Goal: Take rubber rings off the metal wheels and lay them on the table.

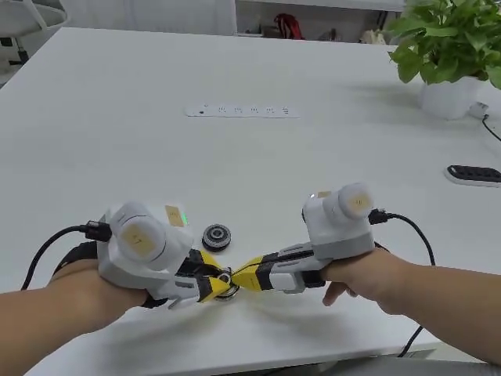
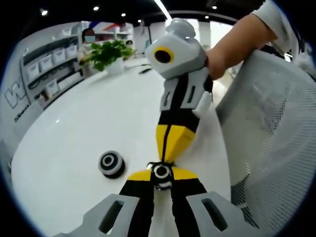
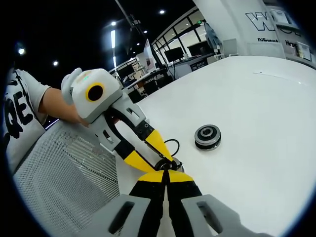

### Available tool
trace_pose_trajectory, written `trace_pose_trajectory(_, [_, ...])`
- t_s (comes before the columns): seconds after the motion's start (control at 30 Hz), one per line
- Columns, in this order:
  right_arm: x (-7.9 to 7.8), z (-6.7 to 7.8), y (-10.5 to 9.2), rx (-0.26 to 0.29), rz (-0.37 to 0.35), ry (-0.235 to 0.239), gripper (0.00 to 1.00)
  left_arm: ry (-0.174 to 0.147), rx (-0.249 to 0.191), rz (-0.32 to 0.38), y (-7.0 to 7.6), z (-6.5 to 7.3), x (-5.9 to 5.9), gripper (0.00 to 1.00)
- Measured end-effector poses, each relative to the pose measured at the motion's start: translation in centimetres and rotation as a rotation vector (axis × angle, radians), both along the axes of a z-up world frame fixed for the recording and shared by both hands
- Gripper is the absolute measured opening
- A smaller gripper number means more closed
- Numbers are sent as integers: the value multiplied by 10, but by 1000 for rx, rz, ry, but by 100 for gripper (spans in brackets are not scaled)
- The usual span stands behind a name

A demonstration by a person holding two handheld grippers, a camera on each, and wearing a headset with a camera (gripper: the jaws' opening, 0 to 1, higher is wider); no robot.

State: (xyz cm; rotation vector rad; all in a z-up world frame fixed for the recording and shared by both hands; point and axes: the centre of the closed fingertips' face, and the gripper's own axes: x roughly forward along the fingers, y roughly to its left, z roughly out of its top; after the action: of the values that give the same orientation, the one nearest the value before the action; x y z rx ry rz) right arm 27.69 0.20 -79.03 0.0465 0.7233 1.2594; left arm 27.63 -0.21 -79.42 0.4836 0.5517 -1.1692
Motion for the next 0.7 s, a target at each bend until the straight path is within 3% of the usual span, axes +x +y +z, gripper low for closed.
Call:
trace_pose_trajectory(0.37, [-6, 6, 8, 23, 38, -26, 0, 1, -1, 4, 1, 0, -1, 12])
trace_pose_trajectory(0.6, [-7, 5, 5, 24, 37, -16, 0, 0, -1, 1, 1, 0, -1, 12])
trace_pose_trajectory(0.7, [-3, 0, 1, -3, 29, -36, 0, 2, -6, 1, 1, 0, -1, 13])
